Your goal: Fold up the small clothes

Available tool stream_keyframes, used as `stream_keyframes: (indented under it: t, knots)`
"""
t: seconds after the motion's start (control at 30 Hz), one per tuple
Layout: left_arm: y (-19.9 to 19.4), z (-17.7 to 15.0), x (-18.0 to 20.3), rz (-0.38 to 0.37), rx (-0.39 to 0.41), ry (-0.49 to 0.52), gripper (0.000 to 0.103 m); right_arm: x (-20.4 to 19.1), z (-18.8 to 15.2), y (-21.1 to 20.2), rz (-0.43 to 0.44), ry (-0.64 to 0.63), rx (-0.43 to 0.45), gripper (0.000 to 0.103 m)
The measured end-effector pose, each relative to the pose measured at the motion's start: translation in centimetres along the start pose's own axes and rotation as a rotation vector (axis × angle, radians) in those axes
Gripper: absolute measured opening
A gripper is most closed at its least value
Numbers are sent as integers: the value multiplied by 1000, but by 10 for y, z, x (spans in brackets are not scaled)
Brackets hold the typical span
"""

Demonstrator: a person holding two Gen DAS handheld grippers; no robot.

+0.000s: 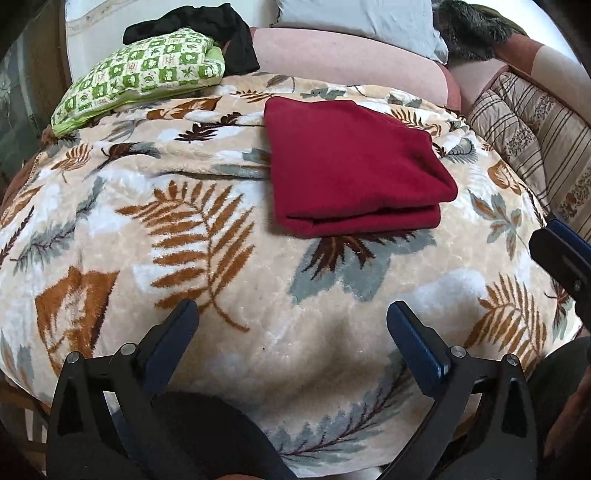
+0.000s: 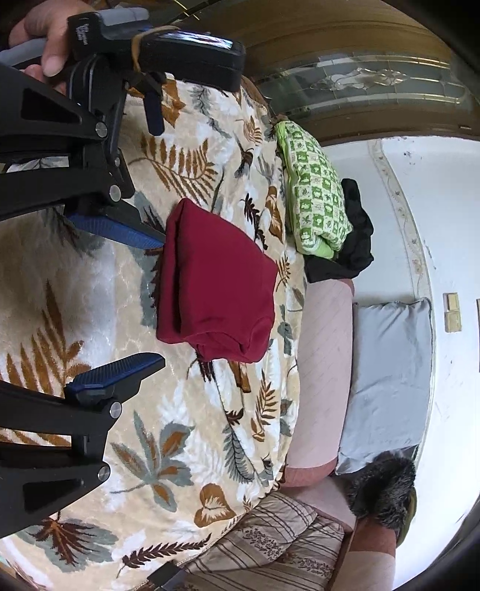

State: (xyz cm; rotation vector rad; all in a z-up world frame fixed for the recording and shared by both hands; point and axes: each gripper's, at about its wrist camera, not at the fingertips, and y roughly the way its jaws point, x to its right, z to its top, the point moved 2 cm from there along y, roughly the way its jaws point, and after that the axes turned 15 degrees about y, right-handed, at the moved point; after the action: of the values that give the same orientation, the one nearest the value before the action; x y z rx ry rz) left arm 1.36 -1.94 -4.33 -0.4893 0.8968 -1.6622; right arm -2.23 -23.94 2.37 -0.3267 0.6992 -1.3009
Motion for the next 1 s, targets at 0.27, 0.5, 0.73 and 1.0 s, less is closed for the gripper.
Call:
stream_keyframes:
  t: [0.27,0.5,0.73,1.0]
  knots:
    - [9,-3,-1,15,-16,17,102,0,0,4,-14,9,-6,56]
    - [12,-4,3,19,-20,35,102,1,0,8,-28,13,-14,56]
    - [14,-4,5,18,-23,44,102,3,1,10,-35,24,-15,56]
    - [14,-5,6,15,-23,47,102,4,1,11,-39,30,-13,56]
